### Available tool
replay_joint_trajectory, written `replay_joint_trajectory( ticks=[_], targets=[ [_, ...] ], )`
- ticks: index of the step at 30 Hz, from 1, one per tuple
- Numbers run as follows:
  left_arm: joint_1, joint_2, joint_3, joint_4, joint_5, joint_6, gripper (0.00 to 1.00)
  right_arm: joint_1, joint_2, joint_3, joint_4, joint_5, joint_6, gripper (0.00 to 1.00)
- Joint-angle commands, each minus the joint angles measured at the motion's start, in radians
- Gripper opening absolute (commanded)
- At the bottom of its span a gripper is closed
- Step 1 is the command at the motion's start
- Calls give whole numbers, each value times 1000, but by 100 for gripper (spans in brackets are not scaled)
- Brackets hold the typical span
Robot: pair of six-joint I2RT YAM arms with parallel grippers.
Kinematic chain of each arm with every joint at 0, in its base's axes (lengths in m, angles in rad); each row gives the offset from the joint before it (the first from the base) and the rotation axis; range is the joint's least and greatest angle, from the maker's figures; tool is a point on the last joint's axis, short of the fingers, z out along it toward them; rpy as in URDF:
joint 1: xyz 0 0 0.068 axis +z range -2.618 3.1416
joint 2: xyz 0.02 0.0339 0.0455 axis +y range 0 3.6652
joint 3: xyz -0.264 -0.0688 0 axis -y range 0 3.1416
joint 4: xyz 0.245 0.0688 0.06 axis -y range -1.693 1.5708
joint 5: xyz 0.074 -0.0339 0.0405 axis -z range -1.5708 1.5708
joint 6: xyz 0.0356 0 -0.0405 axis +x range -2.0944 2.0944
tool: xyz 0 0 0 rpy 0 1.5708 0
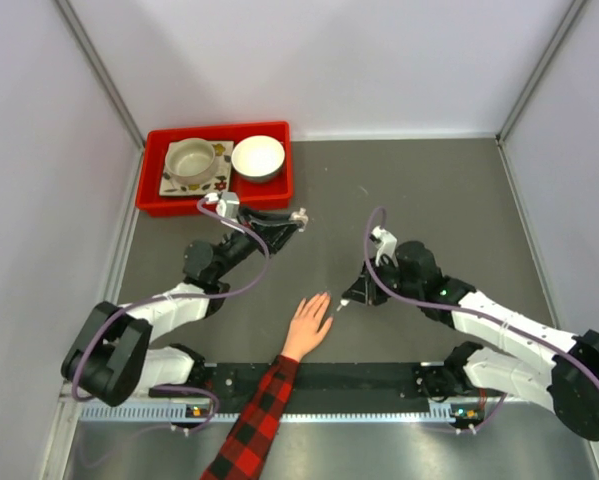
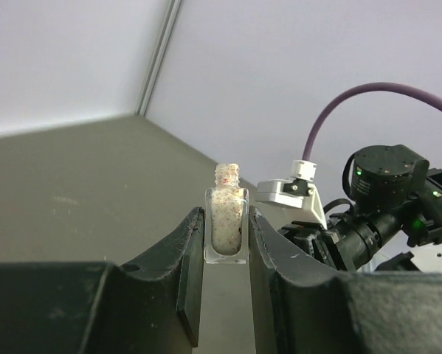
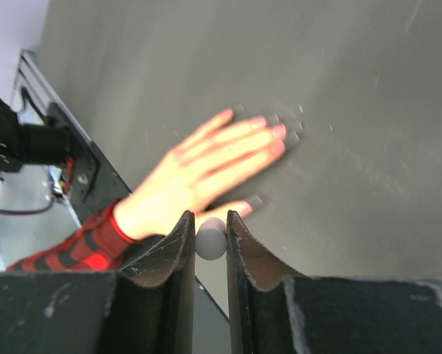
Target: Paint the nails
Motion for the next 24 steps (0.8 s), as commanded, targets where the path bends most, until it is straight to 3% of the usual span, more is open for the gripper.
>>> replay_joint_trajectory(
  ticks=[1, 11, 24],
  targets=[
    [2, 63, -20, 168, 37, -32, 0, 21, -42, -63, 161, 2, 16, 0],
    [-23, 207, -69, 366, 40, -44, 0, 56, -11, -147, 266, 56, 50, 0],
    [-52, 236, -44, 367, 58, -21, 0, 107, 94, -166, 310, 67, 9, 0]
  ],
)
